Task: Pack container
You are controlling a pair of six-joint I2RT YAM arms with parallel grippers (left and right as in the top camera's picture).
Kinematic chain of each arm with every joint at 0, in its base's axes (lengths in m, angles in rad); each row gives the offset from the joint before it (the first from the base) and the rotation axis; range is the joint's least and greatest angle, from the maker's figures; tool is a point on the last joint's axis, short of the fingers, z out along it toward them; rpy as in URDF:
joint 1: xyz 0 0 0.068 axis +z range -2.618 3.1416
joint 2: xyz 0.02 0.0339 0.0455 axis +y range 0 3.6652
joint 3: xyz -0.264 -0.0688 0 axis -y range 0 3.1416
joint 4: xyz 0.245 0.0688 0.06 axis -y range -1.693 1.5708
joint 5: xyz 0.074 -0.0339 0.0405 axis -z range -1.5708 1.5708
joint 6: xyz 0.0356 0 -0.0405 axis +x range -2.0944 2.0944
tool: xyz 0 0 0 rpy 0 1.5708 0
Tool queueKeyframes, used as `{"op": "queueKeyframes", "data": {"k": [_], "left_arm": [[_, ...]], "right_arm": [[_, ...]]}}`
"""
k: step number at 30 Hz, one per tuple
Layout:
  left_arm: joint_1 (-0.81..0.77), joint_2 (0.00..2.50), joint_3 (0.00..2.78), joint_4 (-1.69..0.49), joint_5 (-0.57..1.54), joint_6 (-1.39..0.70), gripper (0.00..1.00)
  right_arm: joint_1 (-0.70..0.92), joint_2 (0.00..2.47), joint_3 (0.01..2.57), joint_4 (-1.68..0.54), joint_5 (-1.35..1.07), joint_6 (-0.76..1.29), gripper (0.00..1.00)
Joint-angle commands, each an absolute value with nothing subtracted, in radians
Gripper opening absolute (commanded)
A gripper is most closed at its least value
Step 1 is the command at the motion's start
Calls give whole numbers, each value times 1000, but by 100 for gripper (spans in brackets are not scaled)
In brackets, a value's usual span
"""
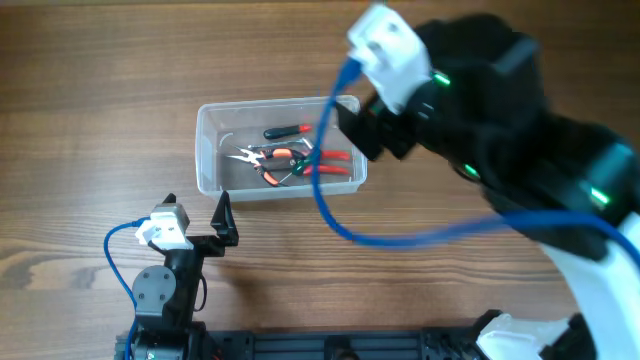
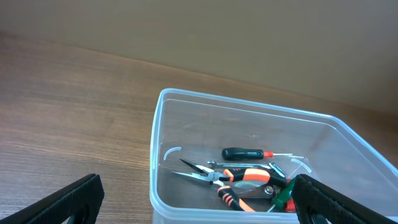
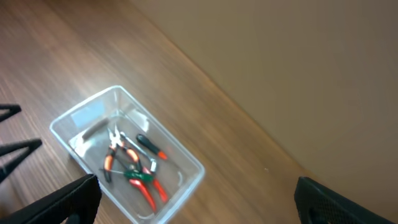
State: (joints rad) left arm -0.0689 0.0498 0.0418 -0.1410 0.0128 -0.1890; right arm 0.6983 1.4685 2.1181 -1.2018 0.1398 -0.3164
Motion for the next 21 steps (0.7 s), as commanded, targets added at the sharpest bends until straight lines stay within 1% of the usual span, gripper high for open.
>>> {"op": "queueKeyframes", "data": {"k": [1,4,7,10,13,17,19,20,21], "left_arm": [[-63,53,38,-142,10,-198,100],[-63,53,38,-142,10,-198,100],[-63,53,38,-142,10,-198,100],[-63,53,38,-142,10,-198,100],[-63,53,38,-141,10,-198,100],[-63,53,38,-142,10,-198,100],[-63,53,37,-142,10,-198,100],[-63,53,38,-142,10,-198,100],[-63,53,38,-142,10,-198,100]], "right_arm": [[662,1426,2116,-1203,254,-387,100],[586,1365,2116,-1208,228,-382,100],[477,1291,2116,-1238,101,-382,100],[393,1243,2109,-1267,26,-382,100],[268,1179,2051,-1239,-91,-383,100],[83,1057,1835,-1103,-338,-392,100],[12,968,1631,-963,-452,-391,100],[-17,909,1487,-860,-506,-389,100],[-28,875,1398,-794,-532,-388,100]]}}
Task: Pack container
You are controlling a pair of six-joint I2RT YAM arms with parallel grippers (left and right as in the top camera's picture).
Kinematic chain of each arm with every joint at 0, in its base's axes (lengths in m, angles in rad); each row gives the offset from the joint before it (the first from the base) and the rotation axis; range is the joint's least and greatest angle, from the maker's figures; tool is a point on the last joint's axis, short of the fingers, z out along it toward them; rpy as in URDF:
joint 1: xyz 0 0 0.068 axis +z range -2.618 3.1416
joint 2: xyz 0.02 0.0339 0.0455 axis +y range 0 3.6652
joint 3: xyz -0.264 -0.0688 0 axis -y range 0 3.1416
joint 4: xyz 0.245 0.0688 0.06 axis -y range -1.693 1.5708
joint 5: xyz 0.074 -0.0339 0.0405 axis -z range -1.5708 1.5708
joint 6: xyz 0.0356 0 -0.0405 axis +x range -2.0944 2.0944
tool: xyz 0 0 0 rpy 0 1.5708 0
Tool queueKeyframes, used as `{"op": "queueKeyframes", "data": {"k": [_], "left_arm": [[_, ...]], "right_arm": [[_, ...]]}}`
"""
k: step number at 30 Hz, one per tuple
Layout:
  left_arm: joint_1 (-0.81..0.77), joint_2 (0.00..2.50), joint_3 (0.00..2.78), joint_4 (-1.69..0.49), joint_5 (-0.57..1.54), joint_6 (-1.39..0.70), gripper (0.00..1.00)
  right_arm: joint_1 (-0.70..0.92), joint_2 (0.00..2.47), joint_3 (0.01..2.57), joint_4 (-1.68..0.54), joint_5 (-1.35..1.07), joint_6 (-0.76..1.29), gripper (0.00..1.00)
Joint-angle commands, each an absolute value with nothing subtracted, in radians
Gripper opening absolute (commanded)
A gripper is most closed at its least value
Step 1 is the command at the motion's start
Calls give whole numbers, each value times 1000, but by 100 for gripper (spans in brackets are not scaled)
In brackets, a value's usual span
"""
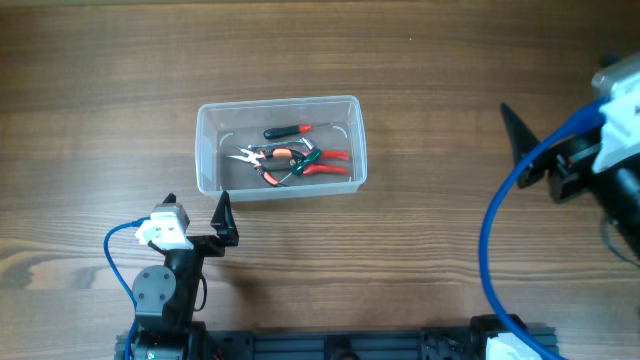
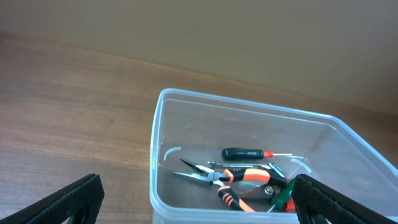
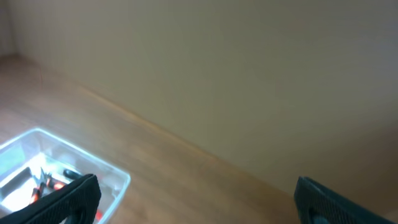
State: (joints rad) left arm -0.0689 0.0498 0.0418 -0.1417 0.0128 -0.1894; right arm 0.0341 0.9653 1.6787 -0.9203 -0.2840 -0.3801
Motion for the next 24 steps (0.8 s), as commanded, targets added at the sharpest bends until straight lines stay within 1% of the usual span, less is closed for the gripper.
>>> {"op": "queueKeyframes", "data": {"k": [1,4,7,11,17,24], "left_arm": [[-63,53,38,-142,10,-198,100],[-63,53,38,-142,10,-198,100],[-63,53,37,-142,10,-198,100],[-63,53,38,-142,10,-198,100],[-63,53,38,-142,10,-198,100],[-63,53,37,-142,10,-198,100]], "right_arm": [[-38,820,1255,-686,-558,-379,100],[-41,692,906,-421,-562,-316,100],[-41,585,614,-204,-562,-303,100],[-41,452,343,-32,-577,-304,99],[-41,232,184,-1,-577,-311,100],[-41,78,115,-14,-577,-311,100]]}}
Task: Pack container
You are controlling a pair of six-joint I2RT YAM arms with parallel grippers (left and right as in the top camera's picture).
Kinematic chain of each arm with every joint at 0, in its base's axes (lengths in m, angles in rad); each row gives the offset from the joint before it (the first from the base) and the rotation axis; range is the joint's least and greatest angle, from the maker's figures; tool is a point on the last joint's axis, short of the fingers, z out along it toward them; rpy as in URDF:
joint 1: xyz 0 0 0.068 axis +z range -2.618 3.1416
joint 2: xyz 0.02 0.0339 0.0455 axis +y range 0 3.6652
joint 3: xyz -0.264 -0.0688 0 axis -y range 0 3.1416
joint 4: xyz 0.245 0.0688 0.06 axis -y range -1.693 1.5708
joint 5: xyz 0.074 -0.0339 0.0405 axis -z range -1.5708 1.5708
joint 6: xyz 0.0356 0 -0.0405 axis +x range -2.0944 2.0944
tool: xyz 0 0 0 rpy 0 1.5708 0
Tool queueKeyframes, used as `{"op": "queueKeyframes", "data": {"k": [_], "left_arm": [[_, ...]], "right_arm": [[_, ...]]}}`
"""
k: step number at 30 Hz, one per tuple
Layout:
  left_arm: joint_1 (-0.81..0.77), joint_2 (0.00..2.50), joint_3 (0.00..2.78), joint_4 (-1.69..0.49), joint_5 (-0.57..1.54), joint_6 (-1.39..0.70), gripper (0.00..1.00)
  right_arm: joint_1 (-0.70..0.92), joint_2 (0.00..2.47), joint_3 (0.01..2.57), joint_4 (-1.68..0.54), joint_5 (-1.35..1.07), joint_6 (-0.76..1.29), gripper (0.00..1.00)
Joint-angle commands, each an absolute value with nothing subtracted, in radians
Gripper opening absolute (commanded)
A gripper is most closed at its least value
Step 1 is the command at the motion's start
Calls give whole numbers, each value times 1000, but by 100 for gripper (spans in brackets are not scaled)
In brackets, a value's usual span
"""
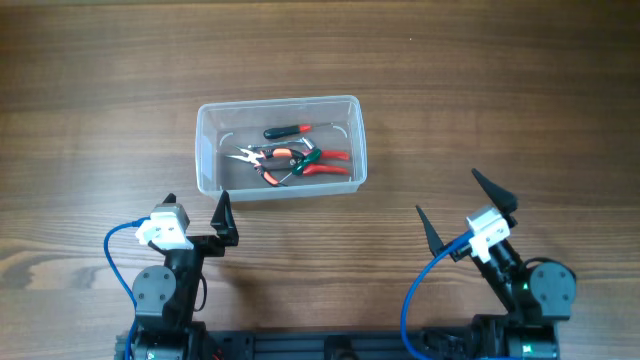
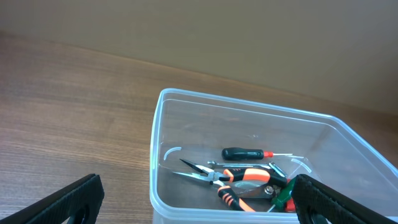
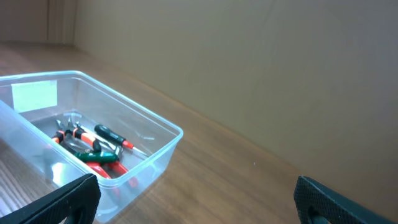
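A clear plastic container (image 1: 205,150) stands on the wooden table, holding orange-handled pliers (image 1: 268,156), red-handled pliers (image 1: 330,160), a green-handled tool (image 1: 304,165) and a black-and-red screwdriver (image 1: 285,131). My left gripper (image 1: 196,215) rests open at the near left, just in front of the container (image 2: 157,155), nothing between its fingers. My right gripper (image 1: 458,211) sits open at the near right, empty, with the container (image 3: 168,138) off to its left.
Blue cables (image 1: 118,262) loop from each arm near the table's front edge. The wooden table top (image 1: 480,90) spreads around the container on all sides.
My right arm has moved from the far right edge of the table down to the near right, low by its base. The left arm and the container's contents are unchanged.
First my right arm was high over the container's right end, open, with tools lying inside. Then it was away at the table's right edge. Now it rests low at the near right. The left gripper stayed open in front of the container throughout.
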State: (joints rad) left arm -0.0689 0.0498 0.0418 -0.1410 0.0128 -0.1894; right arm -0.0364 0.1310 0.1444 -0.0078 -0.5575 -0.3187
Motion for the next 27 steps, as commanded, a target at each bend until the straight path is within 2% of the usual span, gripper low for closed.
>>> {"op": "queueKeyframes", "data": {"k": [1,8,15,27], "left_arm": [[-63,53,38,-142,10,-198,100],[-63,53,38,-142,10,-198,100],[-63,53,37,-142,10,-198,100],[-63,53,37,-142,10,-198,100]], "right_arm": [[-41,56,104,-25,-575,-313,100],[-39,2,38,-38,-574,-306,100],[-39,2,34,-34,-375,-75,100],[-39,2,34,-36,-362,-79,100]]}}
